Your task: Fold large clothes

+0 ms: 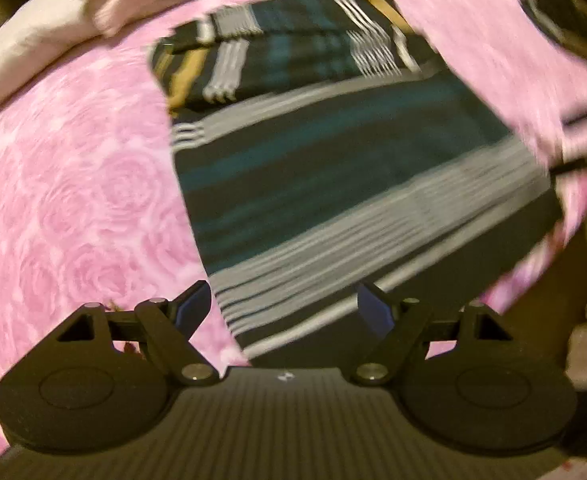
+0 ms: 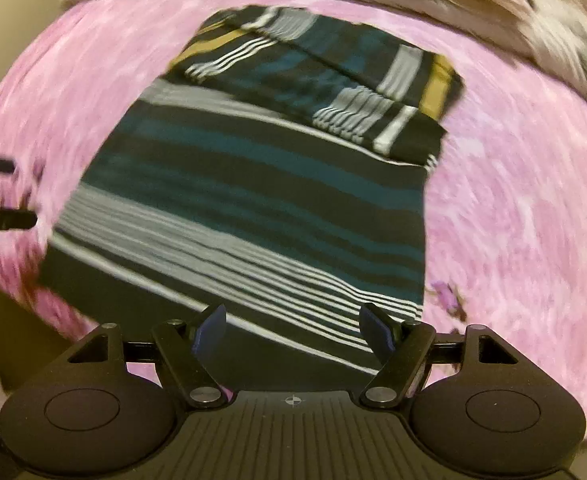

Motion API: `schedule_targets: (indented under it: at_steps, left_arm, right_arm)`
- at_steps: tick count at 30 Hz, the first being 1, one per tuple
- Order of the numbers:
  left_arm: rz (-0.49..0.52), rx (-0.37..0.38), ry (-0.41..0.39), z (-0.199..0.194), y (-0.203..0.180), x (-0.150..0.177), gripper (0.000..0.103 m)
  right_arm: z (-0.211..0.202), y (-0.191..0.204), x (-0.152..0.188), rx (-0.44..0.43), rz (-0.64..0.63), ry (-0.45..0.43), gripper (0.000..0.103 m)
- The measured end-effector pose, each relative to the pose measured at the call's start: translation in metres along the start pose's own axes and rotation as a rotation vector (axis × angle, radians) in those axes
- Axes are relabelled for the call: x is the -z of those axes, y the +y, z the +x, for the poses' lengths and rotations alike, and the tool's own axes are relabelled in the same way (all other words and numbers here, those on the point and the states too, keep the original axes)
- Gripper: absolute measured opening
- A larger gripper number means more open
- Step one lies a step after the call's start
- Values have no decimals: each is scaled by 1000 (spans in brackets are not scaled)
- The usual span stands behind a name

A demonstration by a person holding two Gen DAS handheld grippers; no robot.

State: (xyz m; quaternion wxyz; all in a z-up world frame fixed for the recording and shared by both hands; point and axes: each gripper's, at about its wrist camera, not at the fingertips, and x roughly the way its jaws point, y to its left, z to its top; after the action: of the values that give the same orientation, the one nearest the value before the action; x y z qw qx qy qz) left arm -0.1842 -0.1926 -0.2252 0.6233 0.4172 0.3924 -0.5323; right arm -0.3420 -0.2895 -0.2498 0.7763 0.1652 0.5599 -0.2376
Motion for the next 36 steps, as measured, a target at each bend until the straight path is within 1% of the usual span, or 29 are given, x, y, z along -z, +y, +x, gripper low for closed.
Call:
schedule_targets:
  at_steps: [2,3,6,7,9,10,14,17,19,21,22,23,24,25,26,29,30,32,34,36]
  left_arm:
    - [107,-15,3,12,-13,19,77]
    - [176,-15,1,19,-21,30,77]
    - [362,-28,-5,38,-42,58,76]
    - [428,-28,-4,45,-50,68,75]
    - [530,-32,-1,57,-61,84,71]
    - [581,-40,0,63,-65,90,67]
    - [705,-52,-6,78,-73,102,65]
    - [746,-61,-20,82,-74,98,65]
    - [782,-54,-16,83,-74,94,63]
    - [840,-60,-21,84,-74,95,54]
    - [885,-60,-24,82,-76,97,42]
    - [916,-66,-29,81,-77,99,26]
    - [950,-78,-30,80,-78,102,18]
    - [963,-84,-26,79,-77,103,10]
    - [954,-78,-23,78,-76,103,6]
    - [862,-47,-24,68,-63,88,4]
    - [797,-21,-22,63,-57,79,4]
    - [627,40,-13,52,-42,57,3]
    - [512,77,-15,44,-27,38,3]
    - [431,98,-27,36,-16,22,2]
  right_arm:
    - [10,7,12,8,-70,3,71]
    - [15,9,18,7,-91,7,71]
    - [29,12,33,-1,-113,20,71]
    - [34,12,36,-4,-115,27,71]
    - [42,13,43,-7,-119,39,71]
    - [46,12,45,-10,-122,45,71]
    - [56,12,49,-17,-137,58,71]
    - [57,13,47,-10,-134,54,71]
    - [55,12,45,-8,-130,45,71]
    - [53,12,43,-4,-132,31,71]
    - [52,13,42,-2,-134,25,71]
    - [51,14,42,-1,-137,19,71]
    - [50,14,42,-1,-140,12,71]
    - [49,15,43,-1,-143,5,71]
    - [49,15,44,-3,-144,0,71]
    - [48,16,50,-21,-152,-22,71]
    - [47,17,53,-32,-161,-31,71]
    - [46,25,58,-57,-201,-54,71]
    - [45,38,65,-94,-274,-86,71]
    - [47,56,71,-118,-360,-124,71]
